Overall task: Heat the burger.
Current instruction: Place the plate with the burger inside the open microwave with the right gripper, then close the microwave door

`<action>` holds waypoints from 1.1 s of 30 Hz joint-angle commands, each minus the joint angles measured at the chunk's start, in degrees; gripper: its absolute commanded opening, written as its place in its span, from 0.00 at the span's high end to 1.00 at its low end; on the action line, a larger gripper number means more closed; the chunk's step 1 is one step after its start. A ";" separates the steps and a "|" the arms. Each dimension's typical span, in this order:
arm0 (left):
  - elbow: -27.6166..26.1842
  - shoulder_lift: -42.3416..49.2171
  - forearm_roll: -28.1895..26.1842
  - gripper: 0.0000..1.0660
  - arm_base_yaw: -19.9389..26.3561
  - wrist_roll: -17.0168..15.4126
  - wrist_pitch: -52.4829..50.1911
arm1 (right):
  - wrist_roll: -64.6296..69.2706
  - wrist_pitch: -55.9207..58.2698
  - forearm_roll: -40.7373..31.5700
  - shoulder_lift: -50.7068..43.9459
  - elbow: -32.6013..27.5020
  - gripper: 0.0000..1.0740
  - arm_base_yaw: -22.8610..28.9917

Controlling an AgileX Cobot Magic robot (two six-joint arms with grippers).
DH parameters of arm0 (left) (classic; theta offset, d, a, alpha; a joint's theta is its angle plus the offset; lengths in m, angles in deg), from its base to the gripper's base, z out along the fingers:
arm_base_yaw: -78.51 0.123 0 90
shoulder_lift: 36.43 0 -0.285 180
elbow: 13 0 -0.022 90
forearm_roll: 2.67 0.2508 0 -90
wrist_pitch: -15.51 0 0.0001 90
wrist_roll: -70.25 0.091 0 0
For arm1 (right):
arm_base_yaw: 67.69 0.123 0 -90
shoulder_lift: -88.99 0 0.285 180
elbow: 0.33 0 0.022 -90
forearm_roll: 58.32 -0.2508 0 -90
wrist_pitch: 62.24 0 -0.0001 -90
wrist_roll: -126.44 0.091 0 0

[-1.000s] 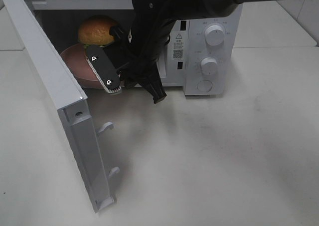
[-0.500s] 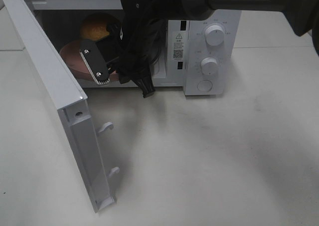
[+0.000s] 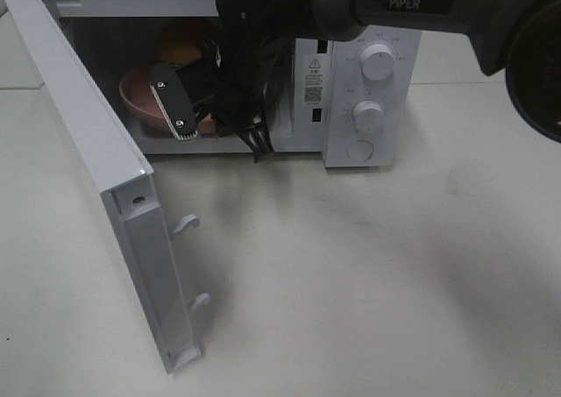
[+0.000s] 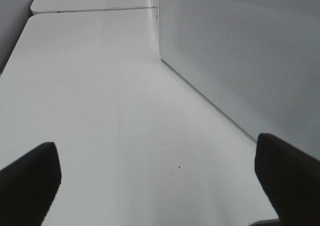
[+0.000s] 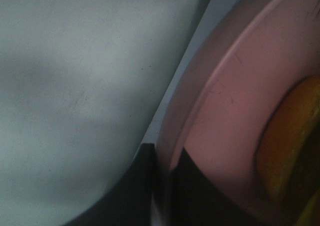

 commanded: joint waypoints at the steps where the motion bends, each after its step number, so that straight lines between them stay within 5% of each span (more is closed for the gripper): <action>1: 0.23 1.38 -0.46 0.08 0.06 -0.29 -0.46 | 0.52 -3.50 1.32 0.06 2.01 0.96 -0.40; 6: 0.23 1.38 -0.46 0.08 0.06 -0.29 -0.46 | 0.46 -4.76 1.09 0.86 2.01 0.90 -0.80; 17: 0.23 1.38 -0.46 0.08 0.06 -0.29 -0.46 | 0.46 -6.42 -3.27 0.86 2.01 0.51 -0.97; 33: 0.23 1.38 -0.46 0.08 0.06 -0.29 -0.46 | 2.01 -10.54 -4.64 -3.72 -7.73 0.39 -0.80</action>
